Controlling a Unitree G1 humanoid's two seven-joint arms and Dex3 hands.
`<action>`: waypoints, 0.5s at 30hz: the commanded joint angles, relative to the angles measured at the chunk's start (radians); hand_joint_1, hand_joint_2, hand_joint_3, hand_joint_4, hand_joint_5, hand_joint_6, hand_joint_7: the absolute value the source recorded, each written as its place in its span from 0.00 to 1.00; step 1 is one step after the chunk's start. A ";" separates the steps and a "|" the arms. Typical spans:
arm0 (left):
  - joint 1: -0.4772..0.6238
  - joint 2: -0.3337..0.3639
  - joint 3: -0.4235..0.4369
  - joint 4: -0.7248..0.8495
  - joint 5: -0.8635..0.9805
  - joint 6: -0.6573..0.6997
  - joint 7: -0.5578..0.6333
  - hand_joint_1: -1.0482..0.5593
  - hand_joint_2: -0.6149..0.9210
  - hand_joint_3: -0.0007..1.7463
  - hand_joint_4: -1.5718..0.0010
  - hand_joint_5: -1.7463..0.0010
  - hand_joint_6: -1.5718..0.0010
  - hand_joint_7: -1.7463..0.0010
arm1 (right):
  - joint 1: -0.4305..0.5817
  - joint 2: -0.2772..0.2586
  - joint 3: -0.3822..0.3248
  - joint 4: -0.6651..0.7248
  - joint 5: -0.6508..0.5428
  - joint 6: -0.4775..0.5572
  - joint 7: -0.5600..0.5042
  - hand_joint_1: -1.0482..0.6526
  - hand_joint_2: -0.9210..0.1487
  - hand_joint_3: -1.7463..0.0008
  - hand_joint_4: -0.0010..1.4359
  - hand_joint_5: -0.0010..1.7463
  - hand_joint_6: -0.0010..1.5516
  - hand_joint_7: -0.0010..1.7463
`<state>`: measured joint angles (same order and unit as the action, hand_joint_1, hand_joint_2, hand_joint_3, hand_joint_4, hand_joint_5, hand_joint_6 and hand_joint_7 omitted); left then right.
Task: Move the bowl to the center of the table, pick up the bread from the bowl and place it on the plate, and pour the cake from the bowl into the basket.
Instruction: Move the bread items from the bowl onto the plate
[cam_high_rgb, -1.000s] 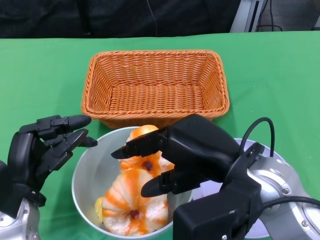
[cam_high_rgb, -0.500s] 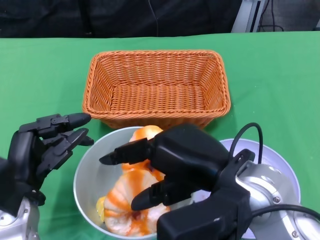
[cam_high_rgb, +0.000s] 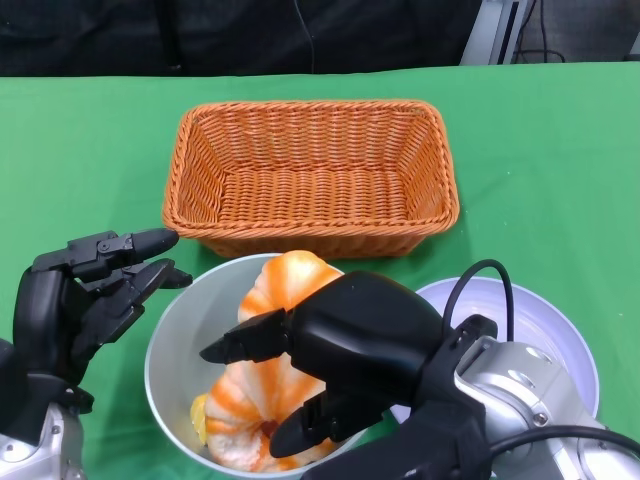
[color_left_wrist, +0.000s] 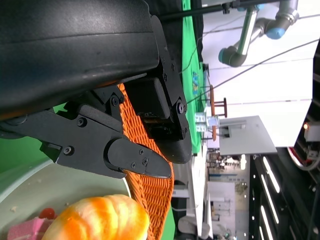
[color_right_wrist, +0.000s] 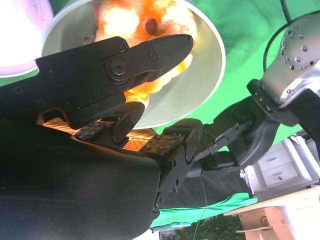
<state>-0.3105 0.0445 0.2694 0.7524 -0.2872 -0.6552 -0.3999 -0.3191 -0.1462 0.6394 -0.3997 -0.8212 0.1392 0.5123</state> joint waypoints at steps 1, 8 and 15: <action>0.017 -0.006 -0.003 -0.041 -0.005 0.012 0.019 0.43 1.00 0.04 0.39 0.57 0.20 0.99 | 0.020 -0.026 0.019 0.005 -0.051 -0.036 -0.033 0.09 0.00 0.98 0.54 0.03 0.38 0.01; 0.024 -0.009 -0.008 -0.049 0.022 -0.002 0.047 0.40 1.00 0.02 0.38 0.56 0.18 0.98 | 0.050 -0.042 0.040 0.048 -0.145 -0.137 -0.158 0.08 0.01 0.99 0.58 0.05 0.40 0.01; 0.032 -0.017 -0.010 -0.068 0.016 0.021 0.063 0.42 1.00 0.04 0.39 0.55 0.19 0.98 | 0.041 -0.058 0.039 0.078 -0.260 -0.213 -0.267 0.07 0.00 0.98 0.55 0.03 0.37 0.00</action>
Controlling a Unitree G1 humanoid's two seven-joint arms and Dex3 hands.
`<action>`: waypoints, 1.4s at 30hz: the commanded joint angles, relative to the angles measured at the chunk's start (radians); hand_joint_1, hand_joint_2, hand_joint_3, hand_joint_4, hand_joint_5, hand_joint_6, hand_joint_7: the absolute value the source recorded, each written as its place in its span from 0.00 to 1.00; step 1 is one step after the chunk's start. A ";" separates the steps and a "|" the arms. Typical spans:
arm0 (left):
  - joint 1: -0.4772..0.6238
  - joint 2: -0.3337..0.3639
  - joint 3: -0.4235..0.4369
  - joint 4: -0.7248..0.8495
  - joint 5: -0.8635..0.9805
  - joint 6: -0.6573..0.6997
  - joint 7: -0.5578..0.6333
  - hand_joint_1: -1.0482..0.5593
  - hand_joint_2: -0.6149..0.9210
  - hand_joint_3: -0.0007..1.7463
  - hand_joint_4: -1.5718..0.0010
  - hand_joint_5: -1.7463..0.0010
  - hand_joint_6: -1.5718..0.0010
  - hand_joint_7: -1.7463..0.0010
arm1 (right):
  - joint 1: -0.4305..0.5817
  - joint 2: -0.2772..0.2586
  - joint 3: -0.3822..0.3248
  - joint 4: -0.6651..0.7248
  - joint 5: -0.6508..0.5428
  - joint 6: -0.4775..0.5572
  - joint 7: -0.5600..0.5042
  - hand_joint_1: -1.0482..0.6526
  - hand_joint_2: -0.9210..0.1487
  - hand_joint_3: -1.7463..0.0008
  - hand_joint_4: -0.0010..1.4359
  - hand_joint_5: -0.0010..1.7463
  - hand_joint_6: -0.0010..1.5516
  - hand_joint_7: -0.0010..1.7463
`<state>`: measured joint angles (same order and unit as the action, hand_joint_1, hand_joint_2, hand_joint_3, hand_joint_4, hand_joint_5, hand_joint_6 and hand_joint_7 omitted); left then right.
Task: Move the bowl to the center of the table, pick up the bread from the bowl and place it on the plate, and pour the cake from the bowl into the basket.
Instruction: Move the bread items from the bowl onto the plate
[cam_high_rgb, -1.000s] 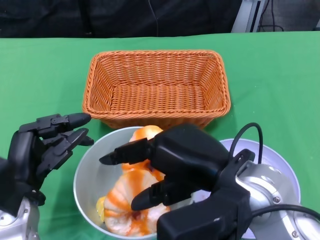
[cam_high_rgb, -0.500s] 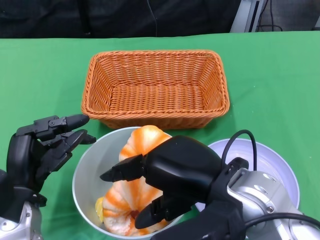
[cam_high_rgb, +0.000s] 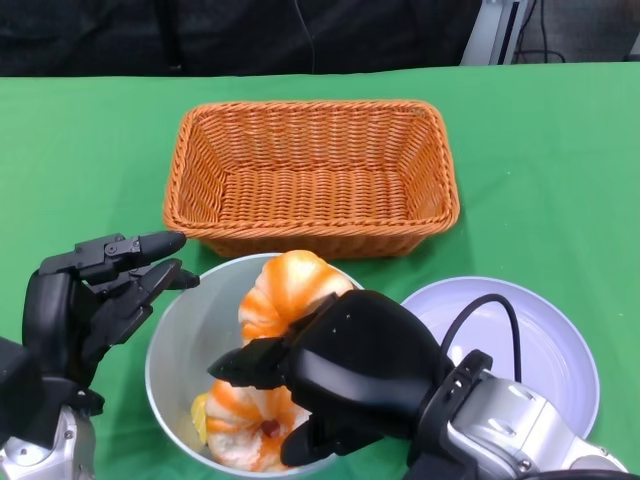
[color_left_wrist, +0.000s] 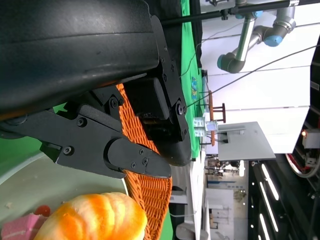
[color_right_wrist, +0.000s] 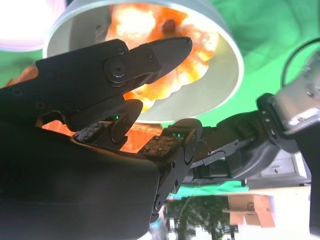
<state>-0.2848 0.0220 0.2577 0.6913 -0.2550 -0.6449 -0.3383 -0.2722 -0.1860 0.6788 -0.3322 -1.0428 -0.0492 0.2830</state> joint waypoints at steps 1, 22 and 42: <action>0.004 0.007 0.003 -0.002 -0.017 0.009 0.000 0.43 1.00 0.04 0.40 0.55 0.19 0.98 | -0.006 -0.020 -0.001 0.014 -0.049 -0.033 -0.048 0.07 0.00 0.98 0.55 0.03 0.36 0.00; 0.032 -0.006 -0.011 -0.072 -0.044 0.073 -0.013 0.44 1.00 0.03 0.40 0.52 0.19 0.99 | 0.007 0.004 -0.002 0.077 -0.100 -0.060 -0.102 0.08 0.00 0.96 0.51 0.02 0.34 0.00; 0.019 -0.022 -0.015 0.007 0.018 -0.078 0.050 0.41 1.00 0.05 0.39 0.51 0.18 0.98 | -0.036 0.009 0.005 0.302 -0.116 -0.134 -0.312 0.09 0.00 0.99 0.57 0.05 0.37 0.00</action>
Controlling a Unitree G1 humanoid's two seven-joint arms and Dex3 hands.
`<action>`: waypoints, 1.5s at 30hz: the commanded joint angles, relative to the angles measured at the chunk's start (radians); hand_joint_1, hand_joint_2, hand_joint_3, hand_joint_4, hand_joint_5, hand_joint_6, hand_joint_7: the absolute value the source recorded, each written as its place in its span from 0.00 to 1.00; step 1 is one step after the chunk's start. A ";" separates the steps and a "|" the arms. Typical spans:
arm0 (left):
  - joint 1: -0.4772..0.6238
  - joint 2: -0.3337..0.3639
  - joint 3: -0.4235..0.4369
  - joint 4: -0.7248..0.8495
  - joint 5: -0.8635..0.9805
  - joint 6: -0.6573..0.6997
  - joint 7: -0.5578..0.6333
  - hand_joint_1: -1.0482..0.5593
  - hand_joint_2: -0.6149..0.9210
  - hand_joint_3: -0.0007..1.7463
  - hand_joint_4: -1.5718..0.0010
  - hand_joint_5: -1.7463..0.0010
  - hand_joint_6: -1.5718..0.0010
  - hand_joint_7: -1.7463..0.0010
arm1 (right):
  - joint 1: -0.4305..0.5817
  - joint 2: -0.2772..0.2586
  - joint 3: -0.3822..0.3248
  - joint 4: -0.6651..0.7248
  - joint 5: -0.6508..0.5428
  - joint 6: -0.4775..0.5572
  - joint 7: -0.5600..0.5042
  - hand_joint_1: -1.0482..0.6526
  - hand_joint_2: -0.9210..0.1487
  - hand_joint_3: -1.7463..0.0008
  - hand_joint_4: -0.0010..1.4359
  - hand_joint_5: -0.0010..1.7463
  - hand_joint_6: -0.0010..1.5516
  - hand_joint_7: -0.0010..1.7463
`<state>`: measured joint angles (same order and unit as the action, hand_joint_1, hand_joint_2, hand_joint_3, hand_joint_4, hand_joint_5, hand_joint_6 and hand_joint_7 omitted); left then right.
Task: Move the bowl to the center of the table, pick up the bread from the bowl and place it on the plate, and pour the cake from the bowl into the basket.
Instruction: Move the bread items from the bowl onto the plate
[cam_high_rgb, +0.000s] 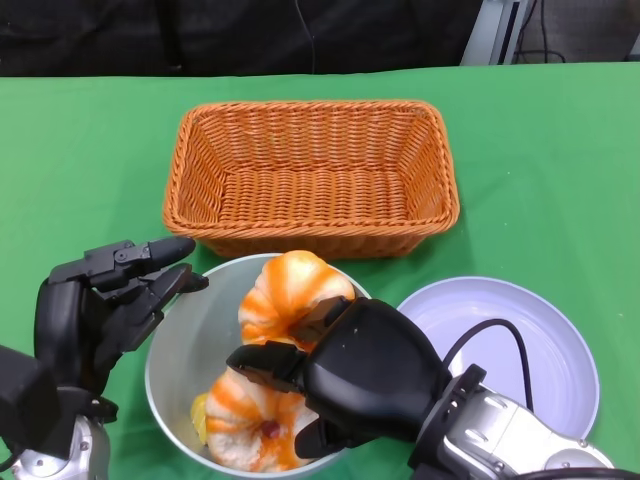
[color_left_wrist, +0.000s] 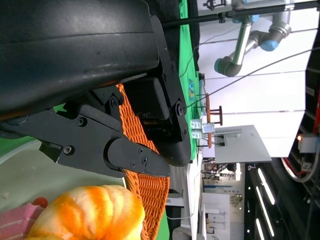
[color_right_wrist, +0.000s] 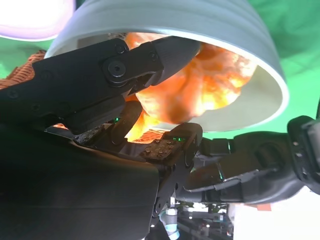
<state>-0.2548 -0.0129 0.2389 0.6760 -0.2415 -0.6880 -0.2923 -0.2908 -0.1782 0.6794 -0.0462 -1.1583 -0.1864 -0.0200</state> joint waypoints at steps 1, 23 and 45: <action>-0.011 0.017 0.002 0.028 0.012 -0.040 0.007 0.40 1.00 0.06 0.39 0.51 0.19 0.98 | -0.020 0.003 0.006 0.023 0.001 0.003 -0.009 0.09 0.00 0.99 0.57 0.05 0.37 0.00; 0.002 0.024 -0.006 -0.038 0.093 0.063 0.189 0.49 1.00 0.06 0.42 0.50 0.19 0.98 | -0.041 -0.010 0.001 0.153 0.031 -0.006 -0.077 0.13 0.01 0.99 0.50 0.03 0.43 0.01; -0.014 0.022 -0.014 0.012 0.083 -0.011 0.164 0.43 1.00 0.03 0.39 0.49 0.18 0.97 | -0.065 -0.020 0.025 0.277 0.109 -0.102 -0.160 0.27 0.09 1.00 0.69 0.07 0.50 0.01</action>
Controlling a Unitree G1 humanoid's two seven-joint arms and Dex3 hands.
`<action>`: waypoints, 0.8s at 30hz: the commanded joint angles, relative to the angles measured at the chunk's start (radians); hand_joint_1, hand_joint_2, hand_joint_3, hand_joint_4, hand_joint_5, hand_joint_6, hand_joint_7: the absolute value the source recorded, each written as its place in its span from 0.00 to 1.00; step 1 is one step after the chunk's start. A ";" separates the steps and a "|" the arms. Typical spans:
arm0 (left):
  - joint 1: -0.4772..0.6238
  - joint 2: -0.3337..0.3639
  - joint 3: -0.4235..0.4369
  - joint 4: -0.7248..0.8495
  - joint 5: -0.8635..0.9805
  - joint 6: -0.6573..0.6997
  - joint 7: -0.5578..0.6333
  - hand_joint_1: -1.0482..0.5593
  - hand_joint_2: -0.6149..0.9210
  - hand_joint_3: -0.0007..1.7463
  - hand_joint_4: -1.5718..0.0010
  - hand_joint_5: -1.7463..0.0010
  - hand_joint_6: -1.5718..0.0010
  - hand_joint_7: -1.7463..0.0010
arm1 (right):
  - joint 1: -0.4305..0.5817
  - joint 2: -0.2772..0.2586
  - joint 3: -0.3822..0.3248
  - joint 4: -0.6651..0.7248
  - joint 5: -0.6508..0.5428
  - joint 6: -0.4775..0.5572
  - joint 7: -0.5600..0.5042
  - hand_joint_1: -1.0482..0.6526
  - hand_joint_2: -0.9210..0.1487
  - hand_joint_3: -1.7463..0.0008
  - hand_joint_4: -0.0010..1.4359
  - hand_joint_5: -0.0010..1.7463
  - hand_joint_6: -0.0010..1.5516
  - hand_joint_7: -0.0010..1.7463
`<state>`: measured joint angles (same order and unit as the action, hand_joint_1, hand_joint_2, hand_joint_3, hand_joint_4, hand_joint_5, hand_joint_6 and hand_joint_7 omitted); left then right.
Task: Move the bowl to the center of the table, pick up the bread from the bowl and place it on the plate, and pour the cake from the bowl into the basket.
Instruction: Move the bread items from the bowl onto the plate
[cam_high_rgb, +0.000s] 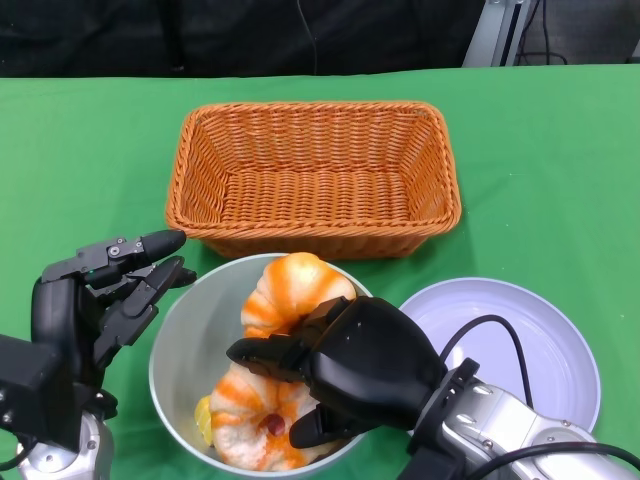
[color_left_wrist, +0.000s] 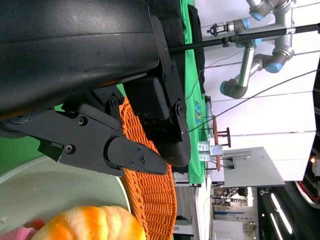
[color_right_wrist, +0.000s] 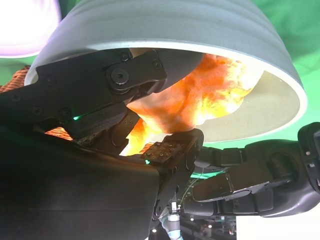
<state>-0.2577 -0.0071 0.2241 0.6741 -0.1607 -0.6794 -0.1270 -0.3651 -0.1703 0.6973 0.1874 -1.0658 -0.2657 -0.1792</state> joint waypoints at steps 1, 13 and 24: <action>-0.012 0.016 0.000 0.016 0.002 -0.022 -0.001 0.43 1.00 0.03 0.39 0.49 0.18 0.97 | 0.007 -0.029 0.008 0.050 0.021 -0.031 -0.008 0.29 0.09 1.00 0.70 0.07 0.50 0.01; -0.018 0.021 -0.003 0.048 0.008 -0.057 -0.008 0.42 1.00 0.04 0.39 0.49 0.18 0.97 | -0.042 -0.009 0.017 0.217 0.082 -0.194 -0.208 0.49 0.06 1.00 0.70 0.26 0.68 0.02; -0.024 0.019 -0.002 0.069 0.015 -0.081 -0.002 0.43 1.00 0.05 0.38 0.50 0.18 0.97 | -0.068 0.002 0.022 0.277 0.078 -0.238 -0.294 0.49 0.09 1.00 0.54 0.55 0.73 0.01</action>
<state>-0.2718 -0.0047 0.2203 0.7310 -0.1497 -0.7416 -0.1353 -0.4338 -0.1521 0.7102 0.4359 -0.9832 -0.5016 -0.4781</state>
